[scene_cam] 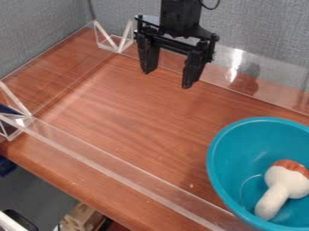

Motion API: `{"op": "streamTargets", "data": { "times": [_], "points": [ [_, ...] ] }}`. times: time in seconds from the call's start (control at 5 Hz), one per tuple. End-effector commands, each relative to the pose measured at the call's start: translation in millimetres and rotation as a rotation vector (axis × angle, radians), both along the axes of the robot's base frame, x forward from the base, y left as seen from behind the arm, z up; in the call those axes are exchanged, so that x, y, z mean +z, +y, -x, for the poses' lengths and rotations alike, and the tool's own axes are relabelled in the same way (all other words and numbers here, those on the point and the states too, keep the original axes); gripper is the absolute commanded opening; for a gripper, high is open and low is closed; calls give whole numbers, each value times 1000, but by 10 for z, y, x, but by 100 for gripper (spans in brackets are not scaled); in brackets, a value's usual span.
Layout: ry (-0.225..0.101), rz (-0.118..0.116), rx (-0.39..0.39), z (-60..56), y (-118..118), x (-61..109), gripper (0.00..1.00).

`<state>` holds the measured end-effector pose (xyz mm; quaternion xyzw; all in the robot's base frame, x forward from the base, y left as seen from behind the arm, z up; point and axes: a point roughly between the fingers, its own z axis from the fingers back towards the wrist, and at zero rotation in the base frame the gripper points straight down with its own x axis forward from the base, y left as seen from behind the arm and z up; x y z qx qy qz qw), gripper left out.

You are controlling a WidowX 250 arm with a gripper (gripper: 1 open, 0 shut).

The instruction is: Remove the mushroom from inside the blue bowl and put it on the table

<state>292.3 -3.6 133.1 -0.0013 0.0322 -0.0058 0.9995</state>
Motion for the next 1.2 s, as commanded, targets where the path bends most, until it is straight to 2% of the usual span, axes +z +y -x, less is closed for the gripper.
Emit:
{"op": "streamTargets", "data": {
  "times": [0.0, 0.2, 0.4, 0.6, 0.8, 1.0],
  "points": [
    [13, 3, -8, 11, -42, -53, 100],
    [16, 12, -40, 38, -201, -97, 100],
    [-3, 30, -103, 99, -526, -82, 100],
    [-28, 35, -174, 162, -919, -128, 100],
    [-44, 40, -242, 247, -1263, -193, 100],
    [-48, 44, -283, 321, -1482, -317, 100]
  ]
}}
